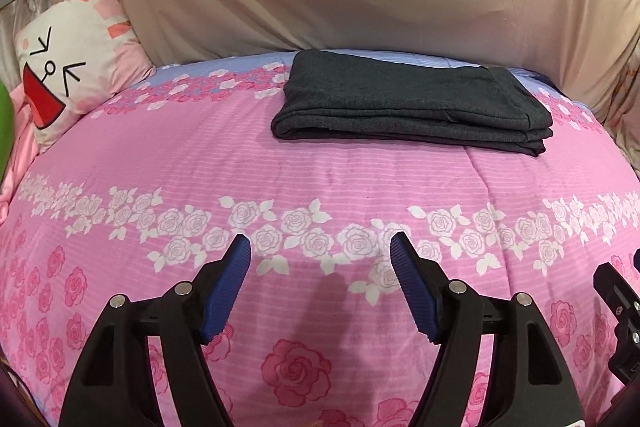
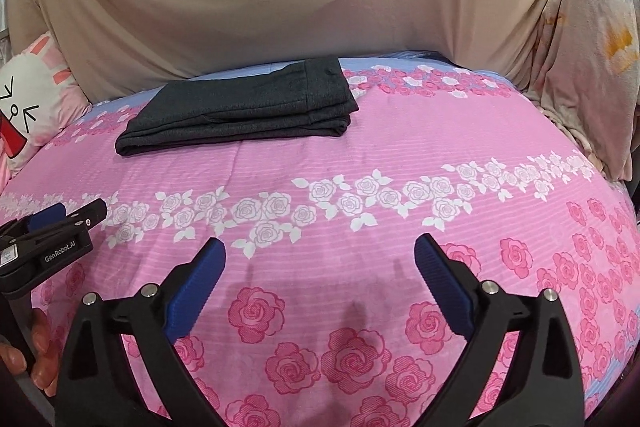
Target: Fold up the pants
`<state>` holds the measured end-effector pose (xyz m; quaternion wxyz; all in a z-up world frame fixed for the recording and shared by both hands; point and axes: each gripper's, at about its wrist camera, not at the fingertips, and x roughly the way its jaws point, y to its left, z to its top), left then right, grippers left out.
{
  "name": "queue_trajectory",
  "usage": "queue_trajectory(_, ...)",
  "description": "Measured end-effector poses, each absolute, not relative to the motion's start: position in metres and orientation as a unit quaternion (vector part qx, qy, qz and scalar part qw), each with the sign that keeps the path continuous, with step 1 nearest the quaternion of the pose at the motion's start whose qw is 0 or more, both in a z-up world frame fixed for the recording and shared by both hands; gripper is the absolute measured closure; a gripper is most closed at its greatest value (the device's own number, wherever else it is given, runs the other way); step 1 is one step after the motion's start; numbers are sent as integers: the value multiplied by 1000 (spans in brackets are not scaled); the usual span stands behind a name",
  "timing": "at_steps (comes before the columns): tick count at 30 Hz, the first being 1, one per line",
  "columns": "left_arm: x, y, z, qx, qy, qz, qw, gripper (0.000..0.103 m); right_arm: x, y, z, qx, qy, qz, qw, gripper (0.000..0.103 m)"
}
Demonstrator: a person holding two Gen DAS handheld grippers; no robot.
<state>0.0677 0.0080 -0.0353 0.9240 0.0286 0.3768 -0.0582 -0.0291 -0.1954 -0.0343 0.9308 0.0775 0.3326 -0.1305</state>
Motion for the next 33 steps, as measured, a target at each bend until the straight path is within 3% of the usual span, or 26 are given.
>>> queue_trajectory(33,61,3,-27,30,350,-48,935,27,-24,-195,-37,77,347,-121,927,10)
